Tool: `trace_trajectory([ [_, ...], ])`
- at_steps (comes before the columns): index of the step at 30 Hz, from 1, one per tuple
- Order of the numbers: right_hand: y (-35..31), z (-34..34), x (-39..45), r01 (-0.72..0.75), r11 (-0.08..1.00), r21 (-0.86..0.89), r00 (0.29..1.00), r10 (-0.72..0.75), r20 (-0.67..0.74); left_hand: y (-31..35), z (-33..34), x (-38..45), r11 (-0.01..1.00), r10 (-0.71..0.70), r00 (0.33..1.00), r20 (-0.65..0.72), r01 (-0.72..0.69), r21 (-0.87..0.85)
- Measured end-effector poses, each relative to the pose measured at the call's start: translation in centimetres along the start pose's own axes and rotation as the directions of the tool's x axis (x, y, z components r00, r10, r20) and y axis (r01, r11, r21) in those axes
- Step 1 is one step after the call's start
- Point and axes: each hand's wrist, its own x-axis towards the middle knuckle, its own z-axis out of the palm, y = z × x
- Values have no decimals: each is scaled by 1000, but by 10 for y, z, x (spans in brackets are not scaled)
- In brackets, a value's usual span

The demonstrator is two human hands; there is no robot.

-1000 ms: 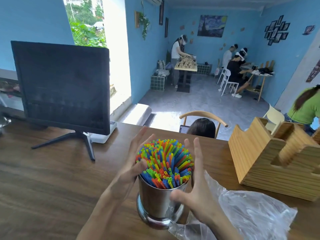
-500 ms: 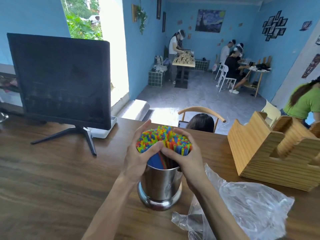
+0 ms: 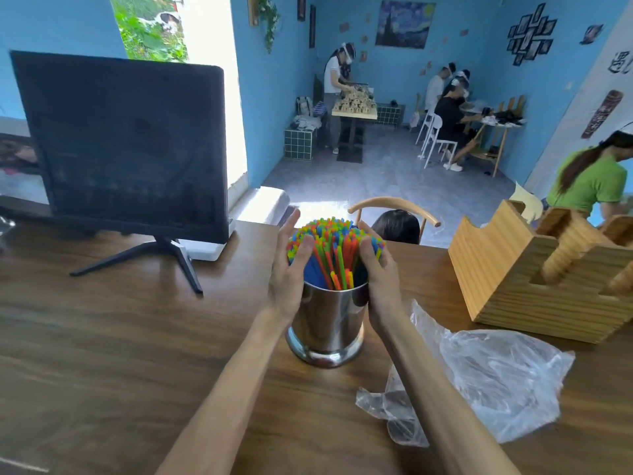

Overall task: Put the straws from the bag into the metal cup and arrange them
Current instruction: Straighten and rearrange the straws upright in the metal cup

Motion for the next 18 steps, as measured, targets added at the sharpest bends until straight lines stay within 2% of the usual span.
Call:
trace_trajectory([
  [2,5,6,-4,18,1000,-18,999,-19,-42,-1,2,2,1000,13,999,-46,-13,1],
  [5,9,13,-5,21,997,71,997,-15,-82,-1,6,3,999,29,996,-79,-31,-29],
  [10,11,22,4,-16,994,108,990,31,-139,-4,9,3,999,36,990,-137,-39,-16],
  [15,4,28,5,53,993,104,986,-36,-164,-2,11,8,1000,19,990,-138,-20,-10],
  [18,11,29,4,1,998,64,983,11,-181,-8,10,9,1000,3,990,-139,-3,2],
])
